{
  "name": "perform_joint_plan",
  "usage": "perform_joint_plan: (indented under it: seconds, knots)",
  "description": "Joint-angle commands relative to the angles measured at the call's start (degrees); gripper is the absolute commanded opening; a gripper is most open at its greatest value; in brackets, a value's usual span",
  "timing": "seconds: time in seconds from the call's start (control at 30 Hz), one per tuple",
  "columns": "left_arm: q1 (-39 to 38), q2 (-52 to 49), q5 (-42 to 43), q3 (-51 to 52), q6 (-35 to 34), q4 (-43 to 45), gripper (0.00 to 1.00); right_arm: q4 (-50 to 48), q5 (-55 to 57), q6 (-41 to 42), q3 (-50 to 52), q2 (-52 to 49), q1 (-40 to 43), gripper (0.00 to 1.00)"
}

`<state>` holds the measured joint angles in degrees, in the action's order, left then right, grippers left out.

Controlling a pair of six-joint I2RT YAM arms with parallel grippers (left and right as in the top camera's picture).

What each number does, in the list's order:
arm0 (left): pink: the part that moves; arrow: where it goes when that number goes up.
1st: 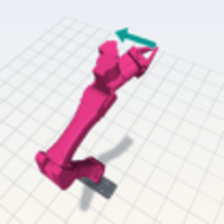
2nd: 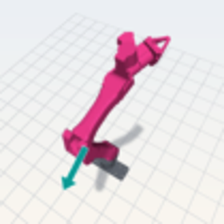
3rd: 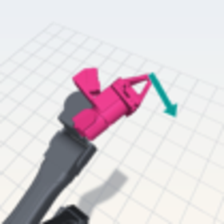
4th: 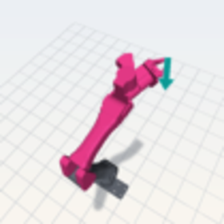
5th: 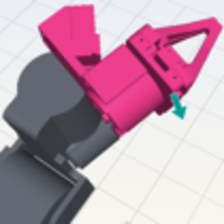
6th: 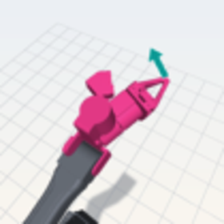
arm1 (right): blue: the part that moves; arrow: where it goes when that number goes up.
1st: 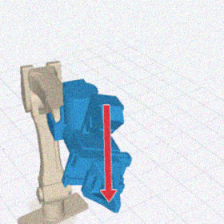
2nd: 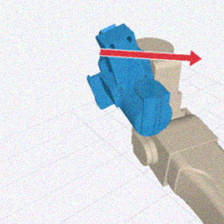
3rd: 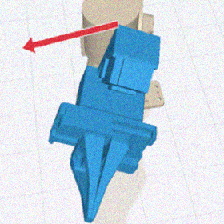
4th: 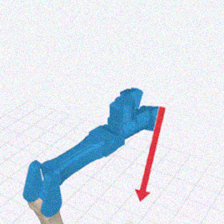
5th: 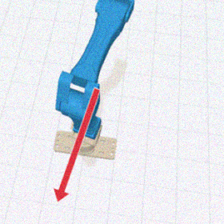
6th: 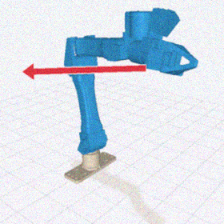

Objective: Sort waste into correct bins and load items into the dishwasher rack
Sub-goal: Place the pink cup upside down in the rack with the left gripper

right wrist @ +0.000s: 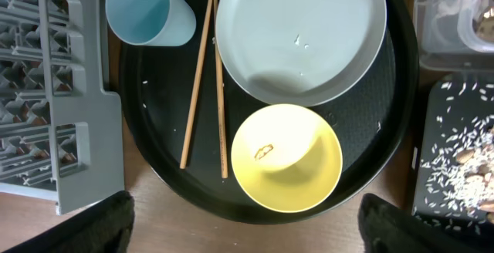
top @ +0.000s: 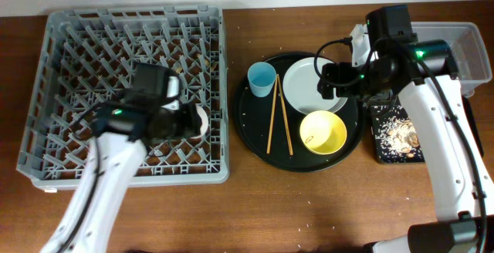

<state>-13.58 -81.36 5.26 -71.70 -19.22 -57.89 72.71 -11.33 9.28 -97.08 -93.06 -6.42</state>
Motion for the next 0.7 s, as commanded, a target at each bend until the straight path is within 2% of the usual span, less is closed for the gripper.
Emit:
perform_joint_plan:
  seconds: [0.0, 0.13, 0.17, 0.23, 0.27, 0.4, 0.53, 0.67]
  knots:
    - [-4.2, -6.8, -10.1, -0.9, 1.3, 0.3, 0.27, 0.6, 1.5, 0.2, -0.2, -0.2, 0.1, 0.91]
    - [-5.7, -15.7, -10.2, -0.9, 1.3, 1.9, 0.27, 1.4, 1.5, 0.2, -0.2, -0.2, 0.1, 0.91]
    - [-5.7, -17.4, -10.2, -0.9, 1.3, 3.1, 0.42, 1.4, 1.5, 0.2, -0.2, -0.2, 0.1, 0.90]
    - [-5.7, -17.7, -10.2, -1.0, 1.3, 4.5, 0.95, 1.3, 1.3, 0.2, -0.2, -0.3, 0.0, 0.90]
    - [-5.7, -17.7, -10.3, -1.8, 1.3, 4.4, 0.99, 0.7, 1.3, 1.1, -0.2, -0.4, -0.3, 0.90]
    - [-5.3, -17.4, -10.4, -12.9, 2.7, -1.4, 0.99, -6.4, 0.9, 7.0, -0.2, -4.1, -3.9, 0.87]
    - [-3.7, -17.4, -10.6, -30.4, 3.0, -10.8, 0.99, -20.4, 1.1, 15.1, -0.2, -15.6, -10.6, 0.84]
    - [-1.1, -17.4, -10.6, -32.3, 2.3, -11.4, 0.97, -28.0, 1.5, 20.9, -0.2, -25.0, -12.1, 0.72]
